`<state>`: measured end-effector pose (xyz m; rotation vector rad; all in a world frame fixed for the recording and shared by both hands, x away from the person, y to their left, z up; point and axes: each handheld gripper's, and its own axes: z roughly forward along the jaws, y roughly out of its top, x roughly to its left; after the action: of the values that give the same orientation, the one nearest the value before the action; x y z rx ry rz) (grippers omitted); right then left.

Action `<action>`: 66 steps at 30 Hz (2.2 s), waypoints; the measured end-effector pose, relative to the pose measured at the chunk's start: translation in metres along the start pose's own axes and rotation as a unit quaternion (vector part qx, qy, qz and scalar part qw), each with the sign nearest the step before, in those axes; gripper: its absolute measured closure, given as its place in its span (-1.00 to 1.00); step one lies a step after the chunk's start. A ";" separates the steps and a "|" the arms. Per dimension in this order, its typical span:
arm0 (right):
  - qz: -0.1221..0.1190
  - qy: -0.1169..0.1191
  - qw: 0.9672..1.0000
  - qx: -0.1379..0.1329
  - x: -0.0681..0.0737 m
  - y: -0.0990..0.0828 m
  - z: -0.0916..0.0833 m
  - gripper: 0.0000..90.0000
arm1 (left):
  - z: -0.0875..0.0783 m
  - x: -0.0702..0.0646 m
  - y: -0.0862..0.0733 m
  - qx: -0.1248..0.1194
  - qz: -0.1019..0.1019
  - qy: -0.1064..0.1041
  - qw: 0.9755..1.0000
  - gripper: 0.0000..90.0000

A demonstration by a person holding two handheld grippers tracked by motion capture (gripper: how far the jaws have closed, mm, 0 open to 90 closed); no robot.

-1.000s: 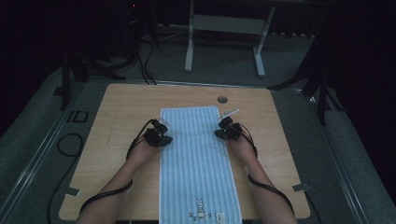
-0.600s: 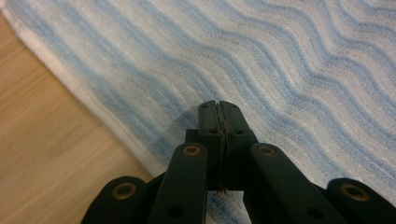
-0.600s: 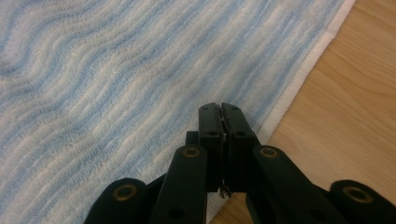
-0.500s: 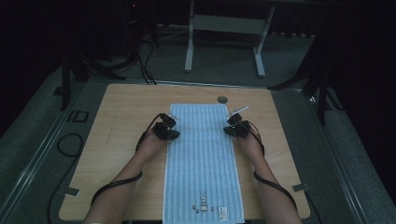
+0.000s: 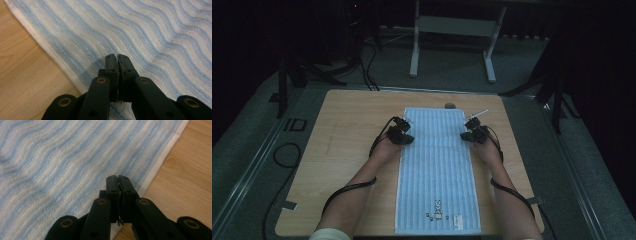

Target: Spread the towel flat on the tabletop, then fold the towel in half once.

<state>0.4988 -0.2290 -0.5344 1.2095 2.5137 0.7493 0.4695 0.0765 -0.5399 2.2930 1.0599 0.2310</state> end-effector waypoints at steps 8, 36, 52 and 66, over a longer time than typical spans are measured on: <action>-0.011 0.017 0.999 -0.026 0.015 -0.005 -0.017 0.90 | -0.017 -0.014 -0.011 0.006 0.021 -0.026 0.999 0.63; -0.037 0.029 0.998 -0.037 0.052 -0.090 -0.052 0.85 | -0.046 -0.028 -0.067 0.010 0.034 -0.027 0.999 0.61; -0.031 0.032 0.998 -0.046 0.044 -0.086 -0.067 0.62 | -0.050 -0.033 -0.062 0.010 0.028 -0.027 0.999 0.39; -0.006 -0.004 0.998 -0.055 0.003 -0.044 -0.069 0.28 | -0.043 0.005 -0.024 -0.007 -0.019 0.022 1.000 0.09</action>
<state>0.4385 -0.2731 -0.5009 1.1580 2.4355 0.8670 0.4408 0.1114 -0.5195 2.2614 1.1204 0.2743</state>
